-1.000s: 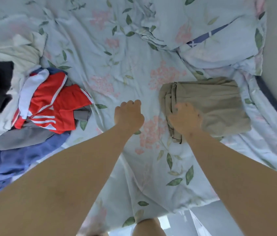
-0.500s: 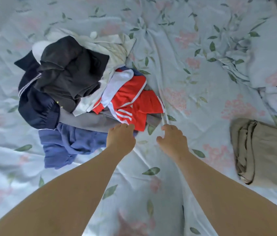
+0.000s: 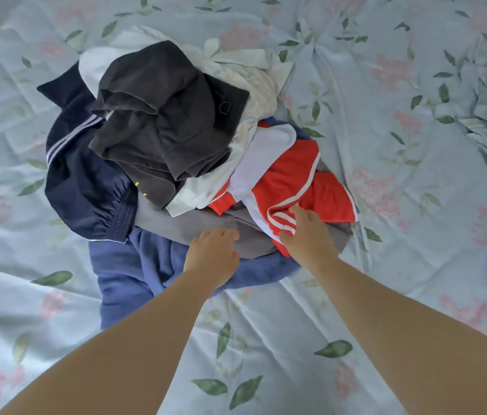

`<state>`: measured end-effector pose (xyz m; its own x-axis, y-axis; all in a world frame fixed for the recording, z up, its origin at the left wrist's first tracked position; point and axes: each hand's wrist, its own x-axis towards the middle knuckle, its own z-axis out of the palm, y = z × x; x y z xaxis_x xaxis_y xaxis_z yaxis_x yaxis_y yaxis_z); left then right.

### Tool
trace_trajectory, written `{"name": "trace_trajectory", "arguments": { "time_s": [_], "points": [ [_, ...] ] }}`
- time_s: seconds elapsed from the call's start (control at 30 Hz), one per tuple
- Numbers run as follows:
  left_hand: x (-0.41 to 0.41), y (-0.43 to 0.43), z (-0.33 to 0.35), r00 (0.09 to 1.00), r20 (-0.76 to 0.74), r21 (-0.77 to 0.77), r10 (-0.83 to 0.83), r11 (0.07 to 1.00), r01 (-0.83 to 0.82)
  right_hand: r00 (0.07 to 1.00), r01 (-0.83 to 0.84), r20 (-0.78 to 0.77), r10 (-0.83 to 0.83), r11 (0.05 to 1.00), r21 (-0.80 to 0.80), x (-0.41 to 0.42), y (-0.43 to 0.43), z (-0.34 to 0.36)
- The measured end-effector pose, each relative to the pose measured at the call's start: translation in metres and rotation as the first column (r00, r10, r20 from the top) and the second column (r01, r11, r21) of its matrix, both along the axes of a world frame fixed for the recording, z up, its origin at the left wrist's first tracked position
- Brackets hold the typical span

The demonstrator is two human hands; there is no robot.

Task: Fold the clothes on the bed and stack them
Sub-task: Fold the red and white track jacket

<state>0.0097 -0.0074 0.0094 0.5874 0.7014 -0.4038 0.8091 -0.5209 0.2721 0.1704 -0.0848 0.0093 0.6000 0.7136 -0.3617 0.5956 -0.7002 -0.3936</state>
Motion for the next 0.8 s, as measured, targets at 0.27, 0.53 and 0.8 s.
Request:
{"name": "trace_trajectory", "arguments": {
  "time_s": [0.27,0.53,0.8],
  "points": [
    [-0.008,0.023,-0.021,0.984,0.155,-0.118,0.092,0.990,-0.074,0.986,-0.104,0.125,0.107,0.994,-0.035,0.011,0.024,-0.017],
    [0.000,0.013,0.053,0.909,0.349,-0.145,0.228,0.971,-0.189,0.994,0.028,-0.108,0.006,0.949,0.315,0.024,0.020,0.079],
    [0.034,-0.008,0.184,0.809,0.552,-0.025,0.204,0.973,-0.228,0.938,0.239,-0.343,-0.043,0.799,0.552,0.036,-0.001,0.229]
  ]
}}
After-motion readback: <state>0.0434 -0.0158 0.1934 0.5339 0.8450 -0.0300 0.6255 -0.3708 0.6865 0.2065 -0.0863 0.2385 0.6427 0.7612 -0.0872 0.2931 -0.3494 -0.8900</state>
